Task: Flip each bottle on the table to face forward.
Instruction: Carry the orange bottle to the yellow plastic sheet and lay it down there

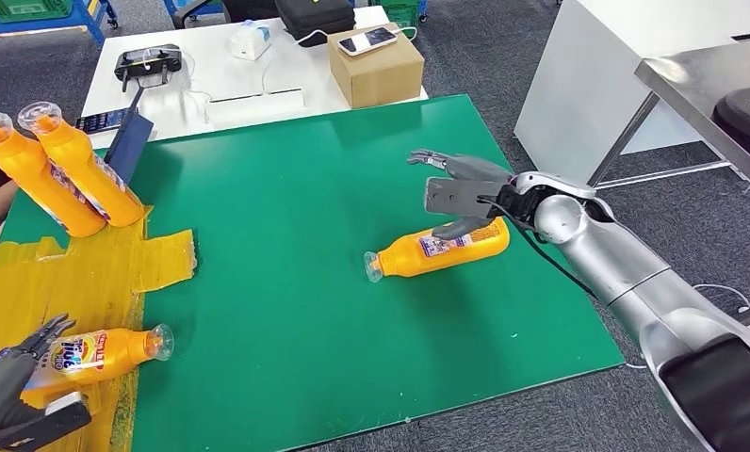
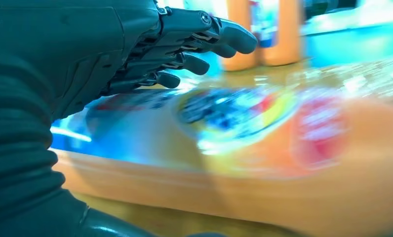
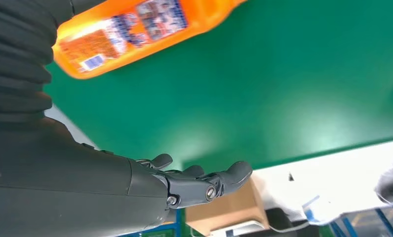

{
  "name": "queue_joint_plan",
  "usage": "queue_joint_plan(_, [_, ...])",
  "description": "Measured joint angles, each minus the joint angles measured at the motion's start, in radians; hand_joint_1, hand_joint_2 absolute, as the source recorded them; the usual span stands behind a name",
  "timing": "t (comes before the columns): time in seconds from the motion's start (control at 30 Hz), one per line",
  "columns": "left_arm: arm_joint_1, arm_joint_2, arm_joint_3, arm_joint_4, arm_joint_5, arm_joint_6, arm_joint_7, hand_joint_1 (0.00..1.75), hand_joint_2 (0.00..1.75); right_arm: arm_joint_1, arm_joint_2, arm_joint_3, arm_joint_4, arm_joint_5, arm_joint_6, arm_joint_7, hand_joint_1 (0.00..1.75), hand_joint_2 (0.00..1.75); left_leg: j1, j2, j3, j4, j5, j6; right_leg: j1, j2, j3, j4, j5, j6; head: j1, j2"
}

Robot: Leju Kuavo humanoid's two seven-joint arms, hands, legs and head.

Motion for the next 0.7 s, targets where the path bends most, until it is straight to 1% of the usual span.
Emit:
queue_joint_plan(0.07, [0.002, -0.005, -0.004, -0.016, 0.068, -0.039, -0.042, 0.0, 0.0, -0.017, -0.019, 0.021, 0.003, -0.009, 0.013, 0.004, 0.0, 1.75, -0.001, 0.0, 0.0, 0.0, 0.0, 0.0, 0.0, 0.0, 0.0, 0.0, 0.0, 0.0, 0.0, 0.0])
queue_joint_plan(0.2, [0.009, -0.012, -0.011, -0.039, 0.151, -0.08, -0.055, 0.0, 0.0, -0.036, -0.041, 0.054, 0.008, -0.014, 0.014, 0.005, 0.0, 1.75, -0.001, 0.0, 0.0, 0.0, 0.0, 0.0, 0.0, 0.0, 0.0, 0.0, 0.0, 0.001, 0.0, 0.0])
queue_joint_plan(0.43, [0.006, -0.015, -0.071, -0.124, 0.61, -0.19, -0.058, 0.0, 0.0, -0.047, -0.05, 0.115, 0.053, -0.002, -0.032, -0.007, 0.0, 1.75, 0.0, 0.0, 0.0, 0.0, 0.0, 0.0, 0.0, 0.0, 0.0, 0.0, 0.0, 0.001, 0.0, 0.0])
queue_joint_plan(0.57, [-0.035, -0.04, -0.078, -0.165, 0.793, -0.299, -0.059, 0.0, 0.0, -0.05, -0.05, 0.144, 0.1, 0.003, -0.033, -0.026, 0.0, 1.75, -0.001, 0.0, 0.0, 0.0, 0.0, 0.001, 0.0, -0.001, 0.0, 0.0, 0.001, 0.001, 0.0, 0.0])
queue_joint_plan(0.7, [-0.102, -0.083, -0.053, -0.177, 0.866, -0.427, -0.059, 0.0, 0.0, -0.05, -0.024, 0.173, 0.178, 0.023, -0.046, -0.047, 0.0, 1.75, -0.001, 0.0, 0.0, 0.0, 0.0, 0.001, 0.0, -0.001, 0.001, 0.0, 0.001, 0.002, 0.0, 0.0])
